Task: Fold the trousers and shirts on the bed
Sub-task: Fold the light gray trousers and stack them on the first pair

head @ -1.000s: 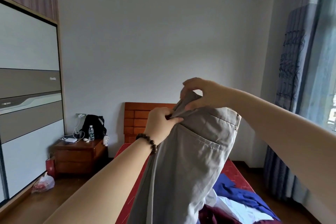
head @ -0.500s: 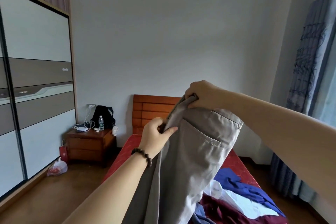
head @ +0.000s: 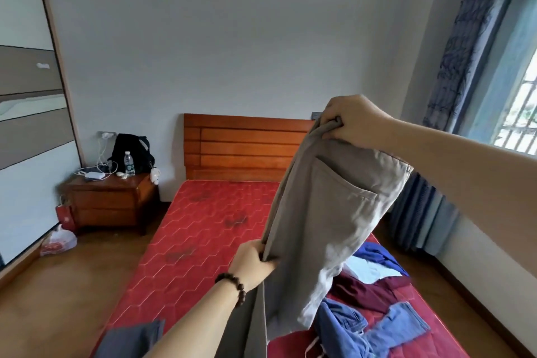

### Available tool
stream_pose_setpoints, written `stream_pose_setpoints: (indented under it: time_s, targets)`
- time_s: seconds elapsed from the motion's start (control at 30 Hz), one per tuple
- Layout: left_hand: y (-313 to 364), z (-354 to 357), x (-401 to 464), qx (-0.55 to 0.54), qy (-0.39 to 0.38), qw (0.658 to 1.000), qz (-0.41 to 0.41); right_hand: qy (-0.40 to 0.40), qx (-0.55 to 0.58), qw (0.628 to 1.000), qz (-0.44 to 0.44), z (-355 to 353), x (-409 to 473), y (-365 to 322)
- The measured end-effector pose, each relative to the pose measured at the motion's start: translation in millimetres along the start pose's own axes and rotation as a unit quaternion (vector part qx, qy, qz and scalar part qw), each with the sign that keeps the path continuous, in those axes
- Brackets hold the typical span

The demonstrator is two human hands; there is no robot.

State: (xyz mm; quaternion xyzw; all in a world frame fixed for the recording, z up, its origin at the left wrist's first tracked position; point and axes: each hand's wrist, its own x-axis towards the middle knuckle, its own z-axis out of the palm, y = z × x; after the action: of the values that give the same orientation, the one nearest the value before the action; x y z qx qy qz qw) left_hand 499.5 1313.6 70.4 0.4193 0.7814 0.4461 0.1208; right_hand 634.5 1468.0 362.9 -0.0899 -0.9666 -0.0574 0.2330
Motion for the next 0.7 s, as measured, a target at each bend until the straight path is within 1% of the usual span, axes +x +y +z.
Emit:
stream_pose_setpoints:
  time_s: [0.07,0.1,0.2,0.27,0.33,0.37,0.4,0.43,0.5,0.53,0.57,0.63,0.7]
  targets:
    - [-4.3,1.5,-1.9,0.047,-0.028,0.998,0.012,0.018,-0.012,1.000,0.023,-1.4,-18.1,11.2]
    - [-7.1,1.7,-3.9,0.072,-0.030,0.997,0.021,0.025,-0.021,0.999,0.035,-3.2,-27.6,16.2]
    - [-8.9,-4.2,-12.7,0.115,-0.004,0.992,0.056,0.041,-0.037,0.997,0.062,-14.0,-55.9,25.6]
    - [-2.7,-13.5,-19.3,0.123,0.036,0.988,0.081,0.056,-0.038,0.995,0.079,-24.4,-74.2,25.5]
    - [3.3,-25.2,-25.9,0.103,0.118,0.984,0.090,0.091,-0.041,0.990,0.100,-36.1,-92.3,23.0]
    - [4.3,-30.0,-31.9,0.096,0.156,0.979,0.085,0.116,-0.038,0.987,0.105,-41.8,-102.0,20.5]
    - [4.2,-32.6,-40.6,0.108,0.172,0.976,0.074,0.142,-0.027,0.983,0.110,-47.3,-112.8,16.7]
    - [3.4,-31.9,-51.2,0.136,0.161,0.976,0.051,0.166,-0.010,0.980,0.113,-52.6,-124.3,11.7]
    - [0.9,-24.4,-76.5,0.197,0.095,0.976,-0.021,0.197,0.019,0.974,0.113,-62.7,-148.2,1.4]
    - [-0.8,-21.0,-90.5,0.203,0.072,0.976,-0.044,0.200,0.021,0.974,0.108,-67.7,-160.6,-3.7]
    - [-1.6,-18.9,-104.8,0.193,0.067,0.977,-0.055,0.196,0.015,0.975,0.101,-72.3,-173.1,-8.3]
    - [0.5,-16.5,-135.4,0.168,0.103,0.979,-0.048,0.183,-0.003,0.978,0.096,-82.3,-198.4,-15.5]
    - [5.5,-13.5,-171.1,0.120,0.185,0.975,-0.018,0.189,-0.015,0.975,0.112,-94.0,-222.9,-19.5]
